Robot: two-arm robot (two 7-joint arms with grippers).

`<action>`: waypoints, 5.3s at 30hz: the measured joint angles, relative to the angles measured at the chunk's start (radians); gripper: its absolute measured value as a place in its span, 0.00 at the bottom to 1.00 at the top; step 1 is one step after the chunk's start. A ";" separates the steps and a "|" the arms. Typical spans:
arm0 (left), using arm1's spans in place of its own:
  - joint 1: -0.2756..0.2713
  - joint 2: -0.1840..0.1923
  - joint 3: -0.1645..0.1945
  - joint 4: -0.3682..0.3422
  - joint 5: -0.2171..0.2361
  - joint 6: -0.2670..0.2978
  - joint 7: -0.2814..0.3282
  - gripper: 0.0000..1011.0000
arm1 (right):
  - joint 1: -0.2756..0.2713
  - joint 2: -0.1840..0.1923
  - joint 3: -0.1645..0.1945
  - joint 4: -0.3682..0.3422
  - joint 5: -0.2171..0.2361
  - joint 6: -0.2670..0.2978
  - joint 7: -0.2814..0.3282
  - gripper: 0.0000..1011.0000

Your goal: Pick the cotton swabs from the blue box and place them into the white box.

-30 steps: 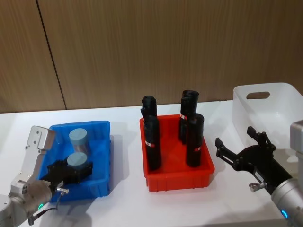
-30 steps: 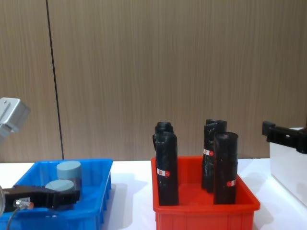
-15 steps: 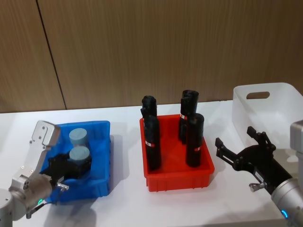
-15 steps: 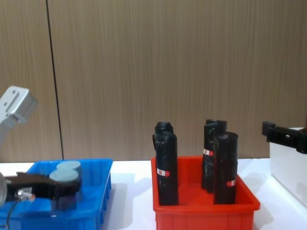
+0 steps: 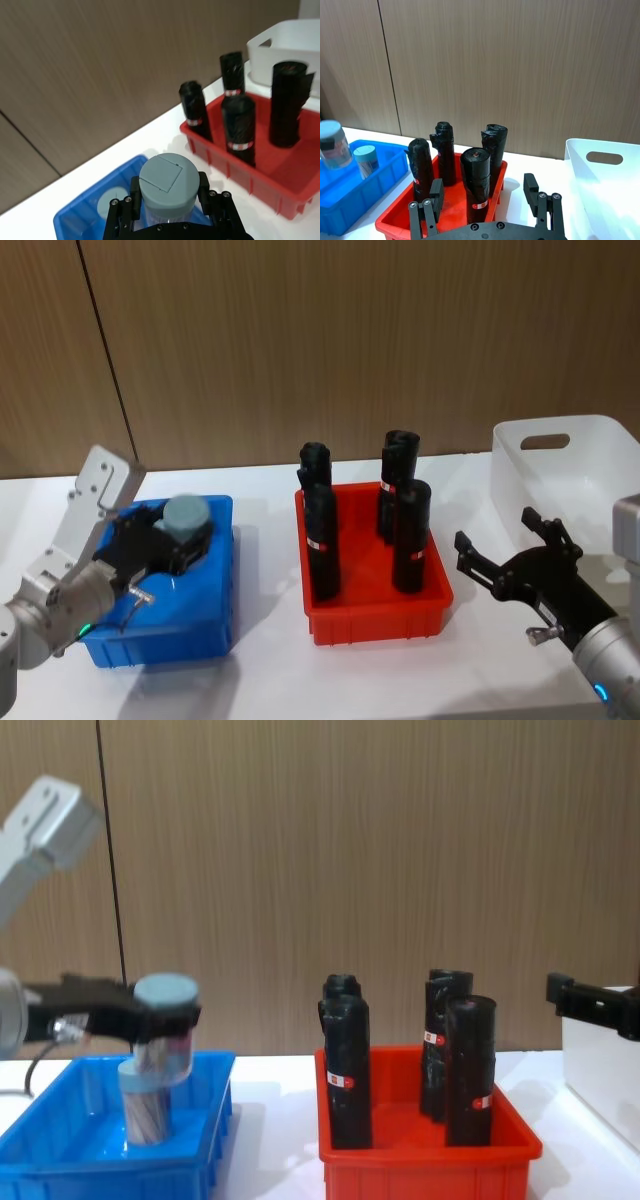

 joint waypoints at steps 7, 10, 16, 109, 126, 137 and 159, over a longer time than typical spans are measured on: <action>0.007 0.006 -0.005 -0.089 -0.036 0.003 -0.031 0.65 | 0.000 0.000 0.000 0.000 0.000 0.000 0.000 0.99; 0.007 0.005 -0.006 -0.110 -0.056 0.004 -0.041 0.65 | 0.000 0.000 0.000 0.000 0.000 0.000 0.000 0.99; -0.002 -0.015 -0.002 -0.150 -0.114 0.014 -0.073 0.65 | 0.000 0.000 0.000 0.000 0.000 0.000 0.000 0.99; -0.417 -0.267 0.102 0.210 -0.049 0.270 -0.475 0.66 | 0.116 -0.036 -0.012 0.036 -0.048 0.136 0.153 0.99; -0.418 -0.268 0.102 0.211 -0.048 0.270 -0.477 0.66 | 0.170 -0.058 -0.004 0.090 -0.025 0.153 0.166 0.99; -0.419 -0.268 0.102 0.211 -0.048 0.270 -0.477 0.66 | 0.204 -0.069 -0.003 0.124 -0.008 0.154 0.210 0.99; -0.419 -0.267 0.102 0.211 -0.049 0.270 -0.476 0.66 | 0.264 -0.095 -0.015 0.177 0.000 0.151 0.280 0.99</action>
